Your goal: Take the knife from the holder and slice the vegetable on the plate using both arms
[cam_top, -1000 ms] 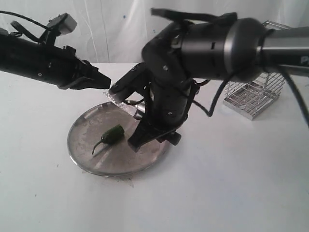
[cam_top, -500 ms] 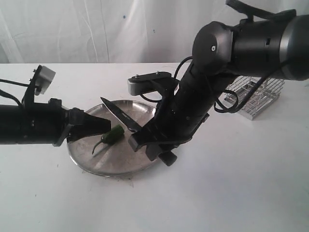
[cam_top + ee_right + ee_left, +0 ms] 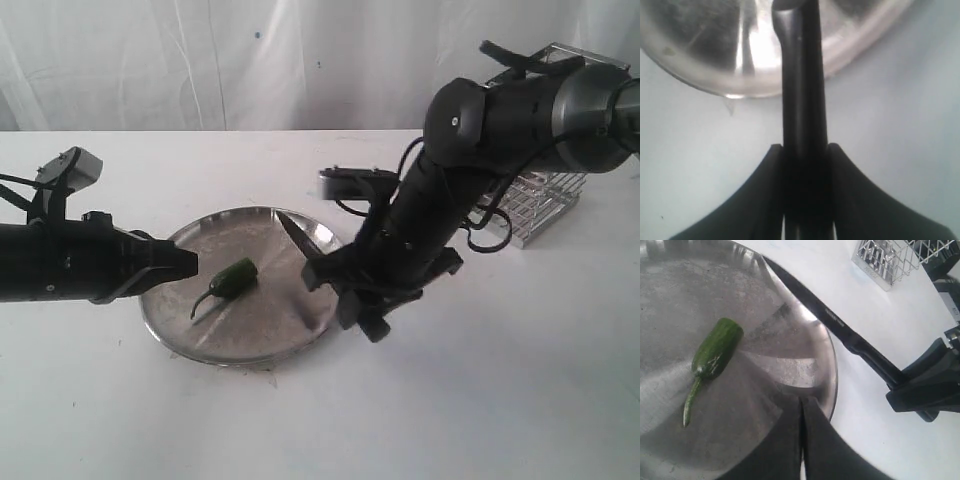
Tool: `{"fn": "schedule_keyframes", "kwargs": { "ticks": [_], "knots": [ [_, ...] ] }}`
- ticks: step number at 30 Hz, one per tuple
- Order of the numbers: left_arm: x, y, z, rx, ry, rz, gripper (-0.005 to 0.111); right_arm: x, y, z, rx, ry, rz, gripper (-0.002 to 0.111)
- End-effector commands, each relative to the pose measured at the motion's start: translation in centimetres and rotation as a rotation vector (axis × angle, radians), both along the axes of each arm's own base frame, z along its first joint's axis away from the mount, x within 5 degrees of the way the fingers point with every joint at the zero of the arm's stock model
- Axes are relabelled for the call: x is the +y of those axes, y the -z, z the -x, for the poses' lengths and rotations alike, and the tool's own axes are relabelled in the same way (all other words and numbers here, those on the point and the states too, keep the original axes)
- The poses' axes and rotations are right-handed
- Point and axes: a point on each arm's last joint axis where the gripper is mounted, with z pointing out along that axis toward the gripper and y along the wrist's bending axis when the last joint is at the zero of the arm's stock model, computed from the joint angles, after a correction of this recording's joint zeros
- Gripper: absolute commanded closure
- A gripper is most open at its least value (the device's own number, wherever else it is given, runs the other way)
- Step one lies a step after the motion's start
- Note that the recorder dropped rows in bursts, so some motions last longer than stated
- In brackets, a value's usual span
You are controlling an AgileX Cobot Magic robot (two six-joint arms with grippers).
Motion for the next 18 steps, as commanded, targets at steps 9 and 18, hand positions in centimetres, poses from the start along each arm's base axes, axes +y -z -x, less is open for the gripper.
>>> {"fn": "schedule_keyframes", "kwargs": {
  "ticks": [9,18],
  "knots": [
    [0.0,-0.5,-0.1,-0.022,-0.006,0.019,0.107,-0.4,1.2,-0.3,0.062,-0.051,-0.037,0.108],
    [0.0,-0.6,-0.1,-0.023,-0.003,0.022,0.107,-0.1,3.1,-1.4,0.039,-0.024,-0.026,0.100]
  ]
}}
